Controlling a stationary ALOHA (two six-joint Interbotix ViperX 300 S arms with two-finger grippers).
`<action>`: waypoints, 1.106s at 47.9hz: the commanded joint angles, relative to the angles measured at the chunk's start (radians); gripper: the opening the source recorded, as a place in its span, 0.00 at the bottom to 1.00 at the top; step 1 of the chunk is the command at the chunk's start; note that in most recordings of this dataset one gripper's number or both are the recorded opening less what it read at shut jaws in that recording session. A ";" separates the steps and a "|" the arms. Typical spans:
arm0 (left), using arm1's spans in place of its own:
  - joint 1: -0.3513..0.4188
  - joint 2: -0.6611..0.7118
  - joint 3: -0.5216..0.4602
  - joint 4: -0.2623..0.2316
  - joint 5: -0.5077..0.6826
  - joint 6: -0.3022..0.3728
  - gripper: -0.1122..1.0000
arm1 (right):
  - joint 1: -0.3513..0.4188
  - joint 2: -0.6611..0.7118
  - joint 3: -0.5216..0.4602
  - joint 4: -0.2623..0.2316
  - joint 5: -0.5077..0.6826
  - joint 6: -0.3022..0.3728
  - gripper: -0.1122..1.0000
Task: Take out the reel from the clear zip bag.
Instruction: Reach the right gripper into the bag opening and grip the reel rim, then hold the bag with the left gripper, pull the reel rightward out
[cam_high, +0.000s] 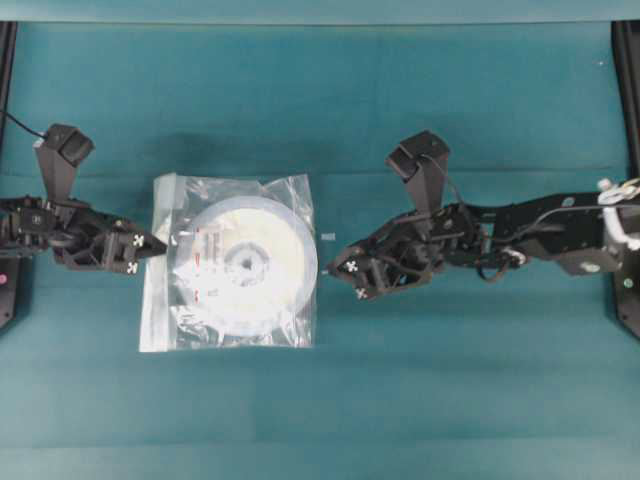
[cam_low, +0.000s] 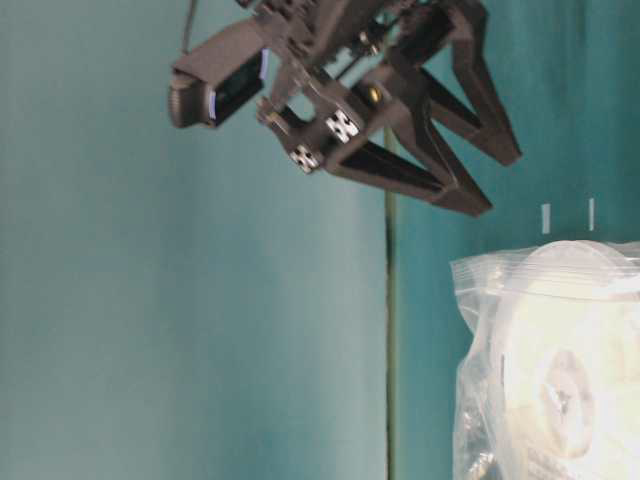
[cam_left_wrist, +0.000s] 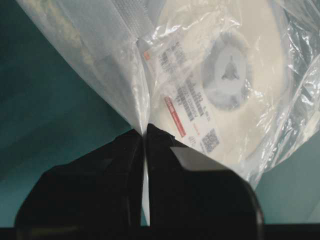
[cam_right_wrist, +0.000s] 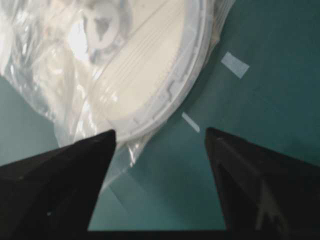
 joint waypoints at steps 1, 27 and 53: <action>0.002 -0.003 -0.006 0.003 -0.003 0.003 0.10 | 0.008 0.020 -0.029 0.000 -0.031 0.023 0.89; 0.002 -0.005 -0.005 0.003 0.021 0.003 0.10 | -0.005 0.152 -0.135 0.003 0.000 0.031 0.87; 0.002 -0.003 -0.005 0.002 0.021 0.005 0.10 | -0.018 0.218 -0.221 0.003 -0.006 0.032 0.86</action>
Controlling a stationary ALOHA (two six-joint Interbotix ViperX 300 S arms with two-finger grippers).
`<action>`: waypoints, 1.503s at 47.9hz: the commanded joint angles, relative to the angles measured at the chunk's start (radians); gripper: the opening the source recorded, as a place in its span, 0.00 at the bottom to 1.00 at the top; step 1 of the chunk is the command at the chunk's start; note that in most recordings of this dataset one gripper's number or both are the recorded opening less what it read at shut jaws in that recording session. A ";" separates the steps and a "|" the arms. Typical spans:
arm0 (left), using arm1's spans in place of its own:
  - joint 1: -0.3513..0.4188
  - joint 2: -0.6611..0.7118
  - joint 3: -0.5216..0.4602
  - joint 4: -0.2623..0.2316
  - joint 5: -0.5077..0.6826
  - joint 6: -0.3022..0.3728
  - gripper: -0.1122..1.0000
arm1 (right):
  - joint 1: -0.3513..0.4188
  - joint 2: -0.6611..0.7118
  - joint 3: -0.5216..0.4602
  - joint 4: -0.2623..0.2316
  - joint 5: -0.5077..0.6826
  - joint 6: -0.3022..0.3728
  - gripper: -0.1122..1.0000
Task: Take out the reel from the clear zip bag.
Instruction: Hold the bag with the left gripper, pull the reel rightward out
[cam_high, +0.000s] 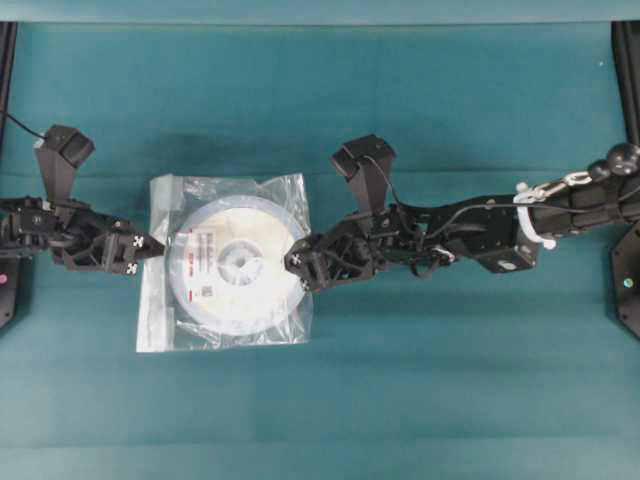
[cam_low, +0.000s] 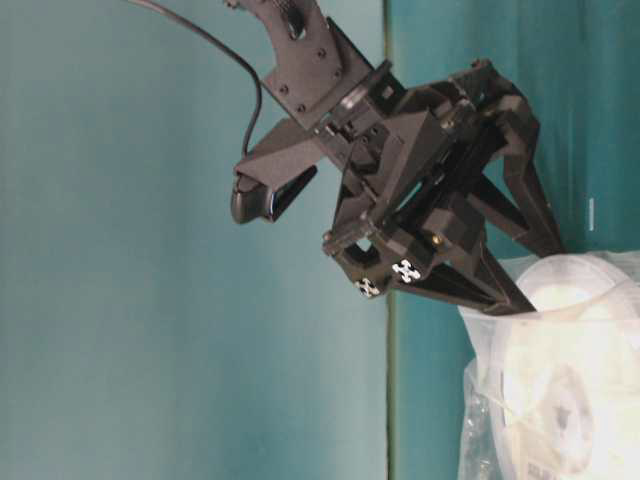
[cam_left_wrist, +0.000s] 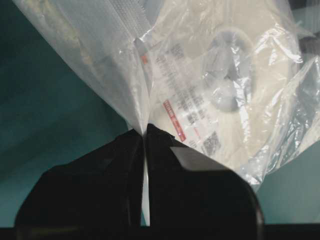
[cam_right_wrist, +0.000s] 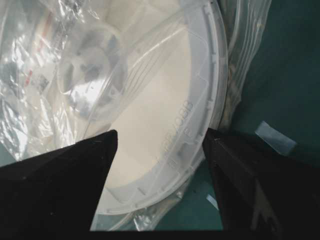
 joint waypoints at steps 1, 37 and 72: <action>0.000 -0.003 -0.006 0.003 -0.006 0.003 0.10 | 0.005 -0.003 -0.020 0.002 -0.008 0.009 0.86; 0.000 0.000 -0.006 0.003 -0.006 0.003 0.10 | 0.006 0.026 -0.051 0.008 0.034 0.072 0.64; 0.000 0.002 -0.008 0.002 -0.006 0.003 0.10 | -0.002 0.026 -0.058 0.008 0.049 0.074 0.26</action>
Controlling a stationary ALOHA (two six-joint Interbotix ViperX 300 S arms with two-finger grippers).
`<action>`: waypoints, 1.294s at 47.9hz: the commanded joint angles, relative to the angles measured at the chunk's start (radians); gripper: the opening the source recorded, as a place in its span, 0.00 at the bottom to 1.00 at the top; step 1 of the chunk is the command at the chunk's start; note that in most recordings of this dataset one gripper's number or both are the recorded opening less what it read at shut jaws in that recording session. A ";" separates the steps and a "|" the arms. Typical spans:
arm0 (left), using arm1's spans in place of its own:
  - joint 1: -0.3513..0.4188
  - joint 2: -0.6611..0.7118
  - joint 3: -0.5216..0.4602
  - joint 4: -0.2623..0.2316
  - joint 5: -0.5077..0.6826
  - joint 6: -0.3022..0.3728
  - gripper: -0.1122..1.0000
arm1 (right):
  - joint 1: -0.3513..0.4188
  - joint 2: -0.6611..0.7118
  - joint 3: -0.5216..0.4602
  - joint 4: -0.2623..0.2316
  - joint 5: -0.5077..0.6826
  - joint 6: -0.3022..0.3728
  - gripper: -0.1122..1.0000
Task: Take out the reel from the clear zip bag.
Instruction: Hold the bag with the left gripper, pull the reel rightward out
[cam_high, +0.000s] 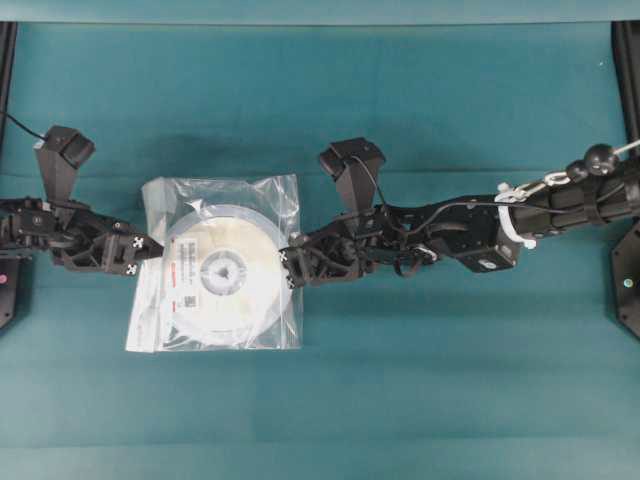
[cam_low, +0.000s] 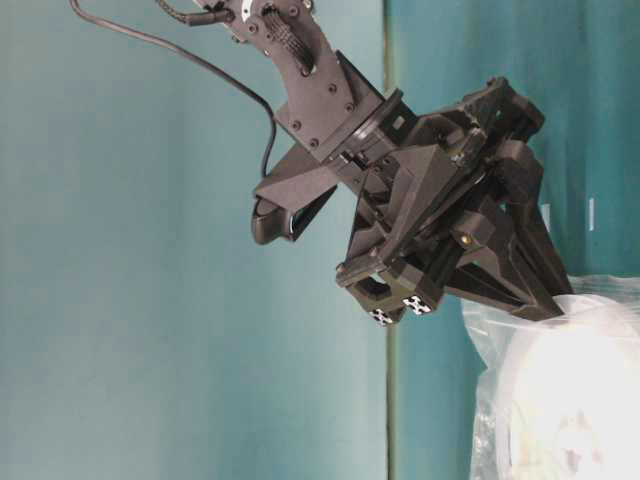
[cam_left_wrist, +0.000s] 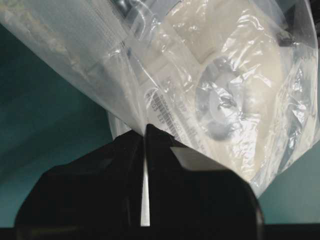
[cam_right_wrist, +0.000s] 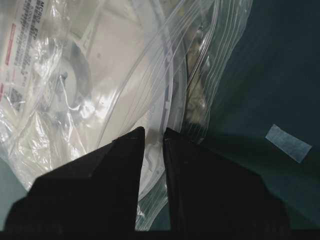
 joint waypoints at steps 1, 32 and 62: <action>0.002 -0.003 -0.009 0.003 -0.006 0.002 0.10 | 0.003 -0.018 0.000 0.002 -0.009 0.006 0.26; 0.002 -0.003 -0.008 0.003 -0.006 0.002 0.10 | 0.000 -0.118 0.118 0.002 -0.021 0.006 0.19; 0.002 -0.002 -0.009 0.003 -0.006 0.002 0.10 | -0.008 -0.216 0.235 0.002 -0.020 0.008 0.19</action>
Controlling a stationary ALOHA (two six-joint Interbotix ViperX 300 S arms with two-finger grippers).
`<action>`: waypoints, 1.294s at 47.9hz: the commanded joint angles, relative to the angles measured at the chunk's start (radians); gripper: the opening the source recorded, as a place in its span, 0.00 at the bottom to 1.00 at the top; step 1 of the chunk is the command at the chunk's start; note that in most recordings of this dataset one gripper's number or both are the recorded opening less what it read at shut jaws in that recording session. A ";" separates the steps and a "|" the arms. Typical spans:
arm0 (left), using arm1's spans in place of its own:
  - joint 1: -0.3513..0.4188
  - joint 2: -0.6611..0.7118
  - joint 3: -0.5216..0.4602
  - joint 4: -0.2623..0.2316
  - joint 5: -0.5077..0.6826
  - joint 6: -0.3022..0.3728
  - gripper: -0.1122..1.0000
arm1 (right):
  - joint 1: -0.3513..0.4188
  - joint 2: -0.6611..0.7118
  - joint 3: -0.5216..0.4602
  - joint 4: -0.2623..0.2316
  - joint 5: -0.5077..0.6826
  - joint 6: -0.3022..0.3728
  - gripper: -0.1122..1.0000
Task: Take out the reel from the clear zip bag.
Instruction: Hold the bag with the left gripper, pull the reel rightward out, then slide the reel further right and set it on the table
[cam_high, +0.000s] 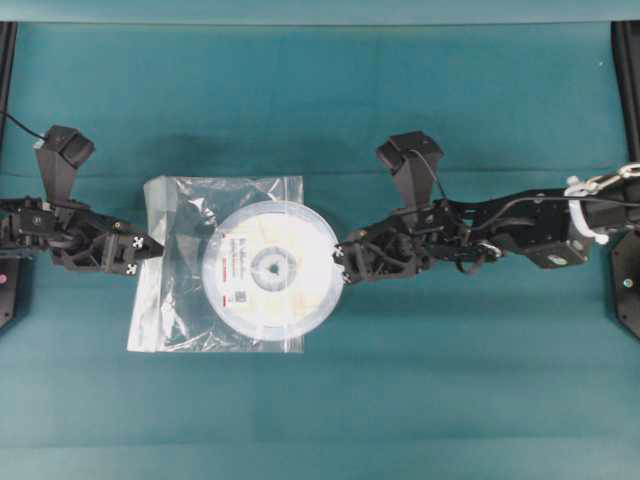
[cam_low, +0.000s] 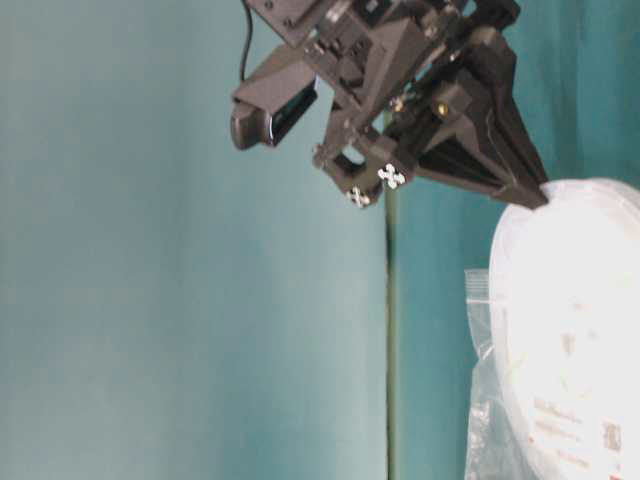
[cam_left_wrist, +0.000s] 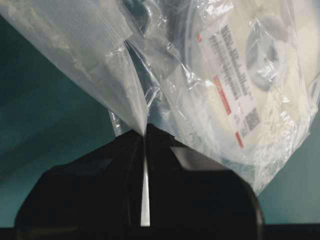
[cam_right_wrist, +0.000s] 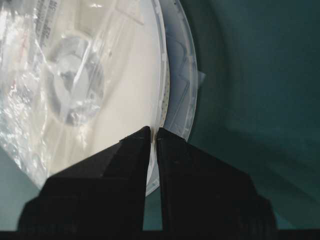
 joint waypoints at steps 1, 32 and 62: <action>0.000 -0.002 -0.008 0.002 -0.006 0.002 0.10 | 0.003 -0.035 0.005 0.002 -0.003 0.008 0.19; 0.000 -0.002 -0.009 0.003 -0.006 0.002 0.10 | 0.002 -0.155 0.140 0.018 -0.006 0.009 0.14; 0.000 -0.002 -0.012 0.003 -0.006 0.002 0.10 | -0.023 -0.245 0.232 0.023 -0.002 0.009 0.14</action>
